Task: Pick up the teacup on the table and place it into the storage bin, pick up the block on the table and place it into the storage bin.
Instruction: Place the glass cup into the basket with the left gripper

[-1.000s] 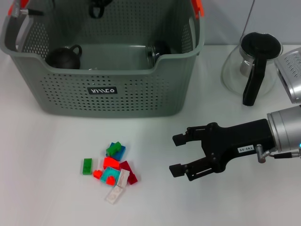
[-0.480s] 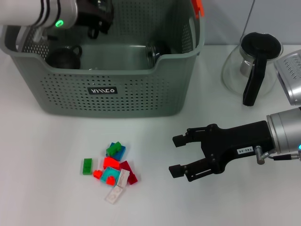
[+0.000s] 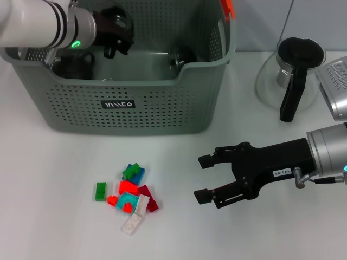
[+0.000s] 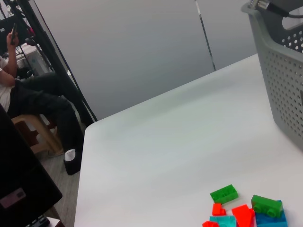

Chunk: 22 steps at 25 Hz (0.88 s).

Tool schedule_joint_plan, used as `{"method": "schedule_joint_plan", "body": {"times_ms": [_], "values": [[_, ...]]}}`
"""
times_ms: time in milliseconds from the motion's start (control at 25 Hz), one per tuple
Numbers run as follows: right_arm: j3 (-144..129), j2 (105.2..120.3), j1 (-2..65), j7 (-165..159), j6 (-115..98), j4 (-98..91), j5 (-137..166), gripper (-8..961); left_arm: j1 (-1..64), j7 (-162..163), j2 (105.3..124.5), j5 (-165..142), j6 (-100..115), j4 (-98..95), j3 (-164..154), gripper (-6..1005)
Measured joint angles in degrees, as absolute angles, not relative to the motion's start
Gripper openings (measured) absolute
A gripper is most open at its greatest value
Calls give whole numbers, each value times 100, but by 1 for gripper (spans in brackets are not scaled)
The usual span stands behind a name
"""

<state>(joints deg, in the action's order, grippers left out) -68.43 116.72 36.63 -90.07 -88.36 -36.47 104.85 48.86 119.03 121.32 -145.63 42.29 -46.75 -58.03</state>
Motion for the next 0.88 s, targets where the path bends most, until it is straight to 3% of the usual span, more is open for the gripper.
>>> {"method": "schedule_joint_plan", "body": {"times_ms": [560, 880], "values": [[-6830, 11666, 3690, -8998, -8833, -3696, 10485, 945, 4810, 11903, 12235, -14572, 3849, -4430, -6010, 66], [-6829, 11645, 3700, -9000, -8833, -3700, 10485, 944, 4756, 11919, 12257, -14573, 3806, -4431, -6012, 179]]}}
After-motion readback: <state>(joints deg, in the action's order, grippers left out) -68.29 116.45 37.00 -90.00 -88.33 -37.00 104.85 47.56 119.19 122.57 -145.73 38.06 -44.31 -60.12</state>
